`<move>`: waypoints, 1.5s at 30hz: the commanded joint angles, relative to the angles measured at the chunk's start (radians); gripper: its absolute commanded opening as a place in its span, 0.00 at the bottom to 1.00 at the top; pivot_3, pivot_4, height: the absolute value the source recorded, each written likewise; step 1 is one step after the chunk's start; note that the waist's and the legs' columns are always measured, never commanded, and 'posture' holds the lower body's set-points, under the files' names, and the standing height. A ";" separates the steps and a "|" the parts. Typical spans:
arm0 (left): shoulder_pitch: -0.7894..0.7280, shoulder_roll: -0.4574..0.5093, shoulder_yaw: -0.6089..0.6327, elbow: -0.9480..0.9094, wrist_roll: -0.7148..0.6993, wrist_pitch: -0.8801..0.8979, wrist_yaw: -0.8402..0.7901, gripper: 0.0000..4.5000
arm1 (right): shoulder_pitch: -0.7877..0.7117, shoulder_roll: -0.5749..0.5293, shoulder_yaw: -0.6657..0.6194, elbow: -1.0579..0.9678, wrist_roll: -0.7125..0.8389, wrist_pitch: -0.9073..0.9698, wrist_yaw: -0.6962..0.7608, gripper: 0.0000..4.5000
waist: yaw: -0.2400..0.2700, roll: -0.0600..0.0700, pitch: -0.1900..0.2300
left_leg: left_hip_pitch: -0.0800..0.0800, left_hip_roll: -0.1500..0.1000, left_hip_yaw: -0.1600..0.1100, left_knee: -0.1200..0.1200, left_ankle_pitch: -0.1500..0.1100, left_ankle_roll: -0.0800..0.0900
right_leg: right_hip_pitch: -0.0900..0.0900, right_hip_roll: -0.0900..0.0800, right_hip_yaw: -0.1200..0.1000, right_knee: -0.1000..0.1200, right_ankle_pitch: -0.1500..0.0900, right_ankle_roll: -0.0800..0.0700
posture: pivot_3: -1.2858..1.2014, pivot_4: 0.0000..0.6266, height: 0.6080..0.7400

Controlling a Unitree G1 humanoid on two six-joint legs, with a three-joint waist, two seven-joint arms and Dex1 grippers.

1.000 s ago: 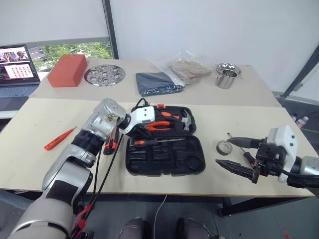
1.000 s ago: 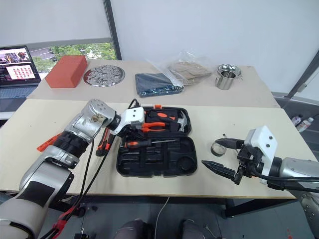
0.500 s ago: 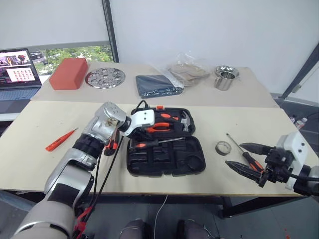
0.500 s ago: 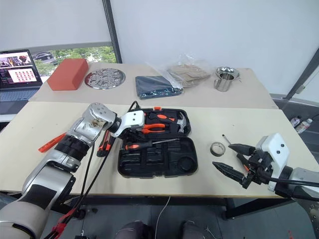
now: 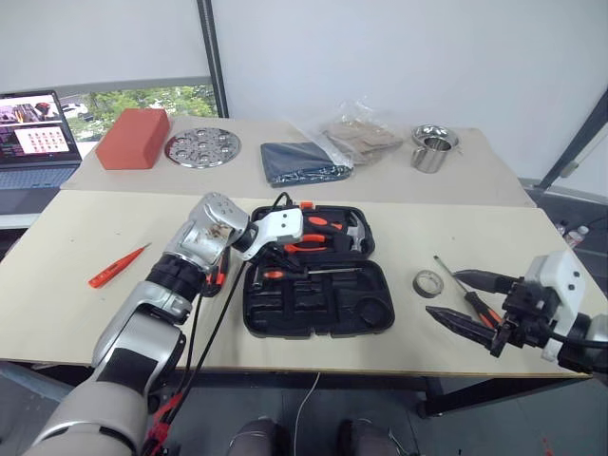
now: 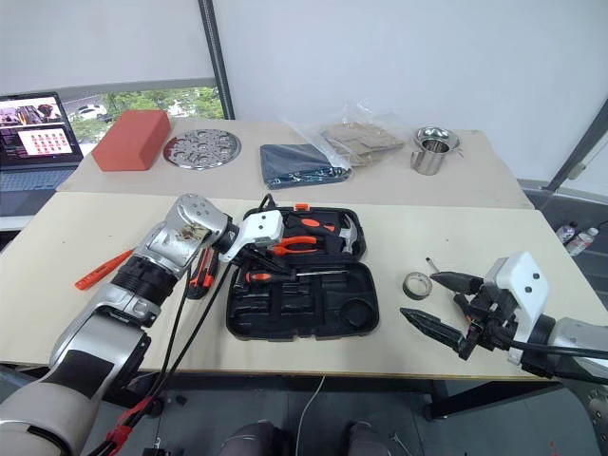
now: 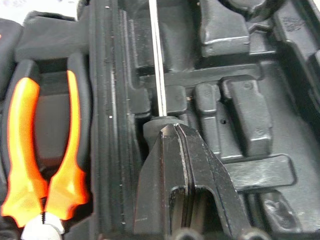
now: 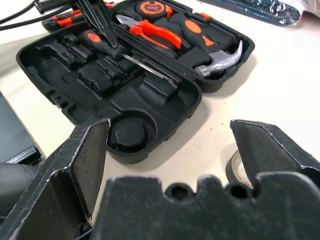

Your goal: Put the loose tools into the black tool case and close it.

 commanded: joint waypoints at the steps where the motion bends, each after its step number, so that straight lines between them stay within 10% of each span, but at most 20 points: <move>1: -0.034 0.002 0.019 0.002 -0.007 -0.010 -0.008 0.01 | -0.008 -0.011 -0.011 -0.023 0.007 0.002 -0.009 1.00 | 0.000 0.000 0.000 | 0.000 0.000 0.000 0.000 0.000 0.000 | 0.000 0.000 0.000 0.000 0.000 0.000 | 0.52 0.24 0.95; 15: 0.042 -0.002 -0.091 0.065 0.132 -0.124 0.065 0.01 | -0.013 0.003 -0.007 -0.029 0.019 -0.001 -0.028 1.00 | 0.001 0.000 0.000 | 0.004 0.000 0.000 0.000 0.000 0.000 | 0.004 0.000 0.000 -0.001 0.000 0.000 | 0.52 0.24 0.95; 21: 0.032 0.009 0.083 0.000 -0.063 -0.028 0.002 0.01 | 0.097 0.030 -0.140 -0.049 0.031 0.028 -0.047 1.00 | 0.003 0.002 -0.001 | 0.006 0.000 -0.002 0.000 -0.005 0.008 | 0.005 -0.002 0.000 0.000 -0.001 0.004 | 0.52 0.24 0.95; 33: 0.214 0.328 0.328 -0.534 -0.576 0.446 -0.183 0.99 | 0.408 0.129 -0.461 0.095 -0.009 0.006 0.002 1.00 | -0.012 0.003 -0.001 | 0.005 0.000 -0.002 -0.001 -0.002 -0.003 | 0.005 0.001 0.002 -0.001 -0.006 0.008 | 0.52 0.24 0.95; 45: 0.367 0.400 0.323 -0.746 -0.591 0.444 -0.098 1.00 | -0.020 0.055 0.041 0.486 -0.275 -0.102 -0.059 1.00 | -0.029 0.006 0.001 | 0.009 0.000 -0.001 -0.003 0.000 -0.007 | 0.004 0.004 0.016 0.002 -0.005 0.002 | 0.52 0.24 0.95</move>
